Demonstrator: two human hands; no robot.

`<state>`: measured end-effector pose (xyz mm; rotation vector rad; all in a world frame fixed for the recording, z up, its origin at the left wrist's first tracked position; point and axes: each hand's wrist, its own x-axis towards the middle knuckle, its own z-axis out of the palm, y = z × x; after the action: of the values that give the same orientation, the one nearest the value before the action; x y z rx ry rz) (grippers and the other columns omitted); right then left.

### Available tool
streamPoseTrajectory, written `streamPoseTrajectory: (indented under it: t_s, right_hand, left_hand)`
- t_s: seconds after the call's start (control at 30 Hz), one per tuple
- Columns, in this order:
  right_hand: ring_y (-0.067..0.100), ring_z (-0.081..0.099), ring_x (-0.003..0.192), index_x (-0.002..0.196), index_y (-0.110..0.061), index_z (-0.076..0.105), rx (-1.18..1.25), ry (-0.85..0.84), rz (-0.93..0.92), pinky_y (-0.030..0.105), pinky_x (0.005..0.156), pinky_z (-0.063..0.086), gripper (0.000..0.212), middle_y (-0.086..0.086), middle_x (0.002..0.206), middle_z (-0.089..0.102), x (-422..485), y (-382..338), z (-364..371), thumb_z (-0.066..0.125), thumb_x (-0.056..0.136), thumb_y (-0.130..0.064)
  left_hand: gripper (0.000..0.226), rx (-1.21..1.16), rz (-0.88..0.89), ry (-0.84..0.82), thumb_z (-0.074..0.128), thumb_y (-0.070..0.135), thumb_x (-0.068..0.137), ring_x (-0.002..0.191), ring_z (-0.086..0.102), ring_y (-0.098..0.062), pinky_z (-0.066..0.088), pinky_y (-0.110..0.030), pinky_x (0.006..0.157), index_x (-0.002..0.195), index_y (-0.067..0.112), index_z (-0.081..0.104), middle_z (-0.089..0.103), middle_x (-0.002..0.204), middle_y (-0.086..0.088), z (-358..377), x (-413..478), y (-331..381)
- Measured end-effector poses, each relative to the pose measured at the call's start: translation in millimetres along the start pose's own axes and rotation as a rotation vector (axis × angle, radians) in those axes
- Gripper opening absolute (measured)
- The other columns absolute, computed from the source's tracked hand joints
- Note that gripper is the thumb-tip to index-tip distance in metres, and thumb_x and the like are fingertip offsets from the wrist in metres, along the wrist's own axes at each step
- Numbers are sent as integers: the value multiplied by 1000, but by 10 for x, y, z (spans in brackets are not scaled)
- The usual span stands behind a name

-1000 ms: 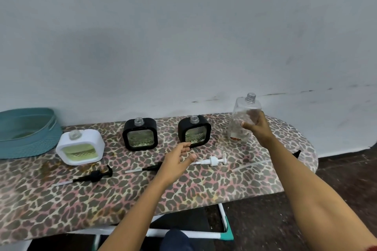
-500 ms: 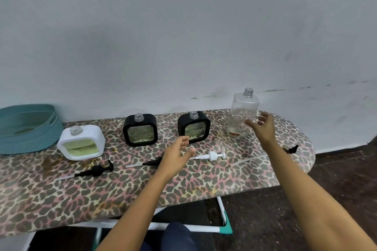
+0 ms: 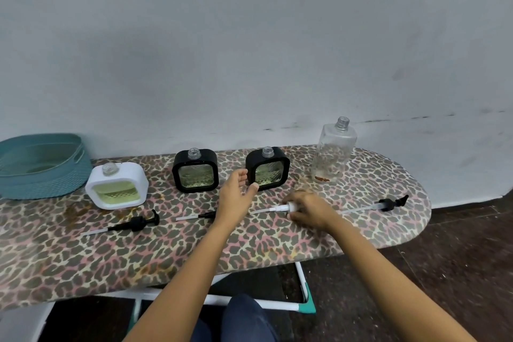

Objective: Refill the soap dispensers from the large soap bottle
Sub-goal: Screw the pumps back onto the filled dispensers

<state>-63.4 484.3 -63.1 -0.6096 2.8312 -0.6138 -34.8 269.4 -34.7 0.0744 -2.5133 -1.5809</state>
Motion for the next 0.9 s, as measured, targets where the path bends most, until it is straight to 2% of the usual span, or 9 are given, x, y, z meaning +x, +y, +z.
streamPoseTrajectory:
  t_s: [0.13,0.23,0.33,0.43,0.53,0.63,0.67,0.77,0.9]
  right_hand:
    - [14,64,87,108,-21,58,140,15,10,25,75,56,34,-3,104,64,-15,-2,-201,74,78,-17]
    - [14,63,73,95,-20,58,253,109,-26,18,61,52,32,-5,89,64,-85,-110,-590,79,72,-12]
    - [10,64,69,93,-18,64,356,336,-26,18,61,55,32,-5,84,66,-138,-263,-1065,83,68,-12]
    - [2,60,69,94,-16,68,235,565,-44,3,61,46,34,-5,87,64,-58,-388,-1481,86,65,-11]
    - [16,58,76,96,-13,69,26,506,-95,8,65,46,32,4,99,57,163,-498,-1725,83,67,-8]
    - [25,57,85,99,-15,69,-187,394,-158,37,74,54,33,6,105,55,368,-610,-1813,78,69,-5]
    - [26,57,86,100,-16,69,-233,359,-165,42,74,53,33,6,107,55,420,-651,-1827,77,69,-4]
    - [25,58,90,104,-18,69,-362,255,-150,42,73,52,35,5,111,54,540,-775,-1849,74,72,-4]
    - [25,56,95,108,-19,67,-488,144,-145,35,69,48,37,5,112,53,681,-881,-1812,73,74,-6]
  left_hand:
    - [43,-10,-5,17,59,24,90,115,53,-15,42,-24,98,129,11,45,54,127,-3,-121,10,-54]
    - [40,7,5,78,55,24,93,112,54,-14,43,-22,95,129,9,46,56,124,-3,-215,52,-82]
    - [40,-6,-4,89,52,23,94,114,52,-14,40,-21,94,131,9,45,55,126,-3,-265,113,-63]
    - [47,12,5,28,54,22,93,122,49,-17,40,-26,102,136,9,40,50,135,-6,-254,187,0]
    - [57,73,13,-47,58,28,91,127,46,-20,38,-33,106,140,11,35,45,141,-7,-207,263,91]
    - [65,123,13,-96,59,33,90,133,40,-22,35,-36,108,143,12,30,39,146,-7,-171,318,177]
    - [67,137,14,-105,59,34,90,135,37,-22,34,-37,109,144,12,28,36,148,-7,-166,339,196]
    - [68,203,23,-137,58,34,90,137,33,-24,31,-37,109,145,11,25,33,150,-8,-149,396,250]
    - [57,238,48,-168,58,27,91,128,42,-24,32,-24,93,139,9,33,45,140,-9,-134,437,340]
